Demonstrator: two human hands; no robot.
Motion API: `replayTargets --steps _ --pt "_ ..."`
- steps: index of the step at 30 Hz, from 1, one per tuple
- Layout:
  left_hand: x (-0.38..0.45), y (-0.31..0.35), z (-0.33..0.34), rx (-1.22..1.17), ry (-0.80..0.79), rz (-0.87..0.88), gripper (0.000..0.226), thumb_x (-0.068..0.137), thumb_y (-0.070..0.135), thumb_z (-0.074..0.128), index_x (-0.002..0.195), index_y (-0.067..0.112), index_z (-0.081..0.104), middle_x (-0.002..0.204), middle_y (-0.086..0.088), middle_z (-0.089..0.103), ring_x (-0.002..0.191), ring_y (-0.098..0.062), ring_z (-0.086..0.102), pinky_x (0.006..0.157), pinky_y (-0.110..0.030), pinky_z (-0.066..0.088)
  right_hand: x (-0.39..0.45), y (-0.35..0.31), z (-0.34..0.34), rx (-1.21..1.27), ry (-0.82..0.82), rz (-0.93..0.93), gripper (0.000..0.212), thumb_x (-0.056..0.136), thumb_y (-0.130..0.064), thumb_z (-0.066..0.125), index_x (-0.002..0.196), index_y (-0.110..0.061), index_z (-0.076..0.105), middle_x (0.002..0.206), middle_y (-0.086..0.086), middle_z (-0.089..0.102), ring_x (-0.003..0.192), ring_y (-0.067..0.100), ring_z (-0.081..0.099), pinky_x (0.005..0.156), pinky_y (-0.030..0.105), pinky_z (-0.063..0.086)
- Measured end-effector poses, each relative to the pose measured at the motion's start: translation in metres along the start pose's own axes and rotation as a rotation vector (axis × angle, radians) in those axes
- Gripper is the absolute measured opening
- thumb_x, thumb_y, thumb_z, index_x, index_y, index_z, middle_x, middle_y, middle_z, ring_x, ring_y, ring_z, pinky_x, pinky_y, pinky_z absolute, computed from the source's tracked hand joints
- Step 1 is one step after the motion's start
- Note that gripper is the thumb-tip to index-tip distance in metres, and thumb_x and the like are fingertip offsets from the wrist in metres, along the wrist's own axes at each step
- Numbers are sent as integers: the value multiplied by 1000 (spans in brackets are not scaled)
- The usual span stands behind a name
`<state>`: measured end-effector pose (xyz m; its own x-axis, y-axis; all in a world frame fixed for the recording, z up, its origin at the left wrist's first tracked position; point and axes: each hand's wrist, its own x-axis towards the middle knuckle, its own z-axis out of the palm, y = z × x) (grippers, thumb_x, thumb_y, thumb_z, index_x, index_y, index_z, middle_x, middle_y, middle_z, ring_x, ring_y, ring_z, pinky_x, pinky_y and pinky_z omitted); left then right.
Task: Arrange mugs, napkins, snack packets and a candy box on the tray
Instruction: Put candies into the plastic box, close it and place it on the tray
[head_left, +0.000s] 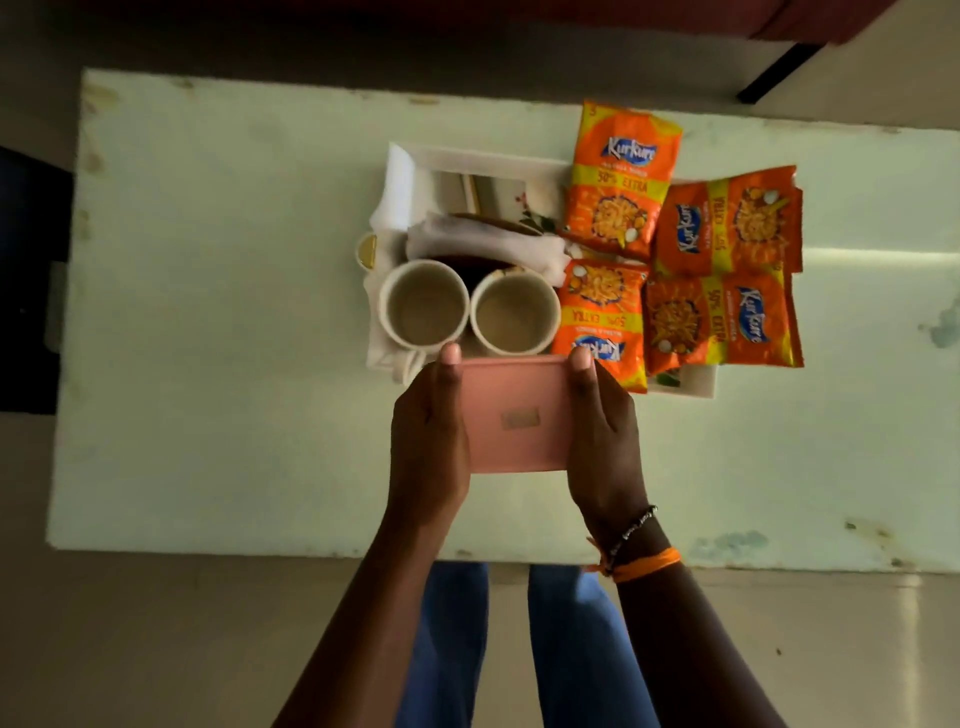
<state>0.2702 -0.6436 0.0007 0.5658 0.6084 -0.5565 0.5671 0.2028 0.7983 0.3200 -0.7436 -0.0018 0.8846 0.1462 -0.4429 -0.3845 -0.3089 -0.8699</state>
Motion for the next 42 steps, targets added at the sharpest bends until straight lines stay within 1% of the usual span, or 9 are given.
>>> replayTargets --steps 4,9,13,16,21,27,31,37,42 --pt "35 26 -17 -49 -31 13 55 75 73 35 76 26 63 70 7 64 60 2 59 51 -12 45 25 -25 23 27 -64 -63 42 89 -45 35 85 -13 62 80 7 61 75 8 49 69 34 40" --pt "84 67 -16 -105 -132 37 41 73 47 58 109 27 62 113 -2 65 103 -21 63 89 -43 53 76 -55 32 152 -39 -129 29 95 -37 34 93 -17 55 91 6 56 84 20 54 73 42 46" --pt "126 87 -4 71 -119 160 34 81 21 64 114 16 60 113 -5 66 102 -21 63 92 -44 52 129 -61 36 112 -25 -3 33 97 -32 38 122 -14 49 130 20 45 116 38 50 93 56 48" --pt "155 94 7 186 -66 219 36 80 17 65 116 12 61 112 -6 67 100 -18 63 90 -40 54 162 -63 38 54 -13 15 43 94 -22 46 135 -11 36 131 19 46 118 34 51 95 53 49" --pt "196 85 12 315 -66 222 36 79 5 62 115 6 63 115 -11 67 104 -23 63 91 -41 53 203 -54 44 -263 -5 -17 38 89 -14 53 125 -4 47 115 18 61 102 31 59 78 40 53" --pt "204 65 19 575 -75 197 31 80 9 57 109 9 66 112 -12 69 104 -27 62 82 -24 44 218 -31 55 -527 -28 -45 31 89 -12 51 118 -3 58 121 15 63 110 30 58 84 29 44" --pt "205 58 18 643 -62 188 28 81 11 55 107 8 66 111 -14 68 105 -32 60 76 -25 41 217 -21 60 -573 -10 -47 30 89 -13 50 116 -4 59 120 17 63 110 32 57 84 31 43" --pt "206 53 16 643 -104 179 32 86 11 49 115 12 63 119 -13 65 111 -30 56 86 -28 43 216 -20 60 -556 2 -44 32 90 -12 51 121 -5 54 123 16 62 112 30 58 90 34 45" --pt "205 52 19 649 -108 172 36 90 18 46 125 14 55 129 -11 57 117 -29 52 87 -25 38 208 -21 54 -497 -36 -55 34 91 -12 51 123 -1 51 126 16 60 116 25 57 85 23 43"
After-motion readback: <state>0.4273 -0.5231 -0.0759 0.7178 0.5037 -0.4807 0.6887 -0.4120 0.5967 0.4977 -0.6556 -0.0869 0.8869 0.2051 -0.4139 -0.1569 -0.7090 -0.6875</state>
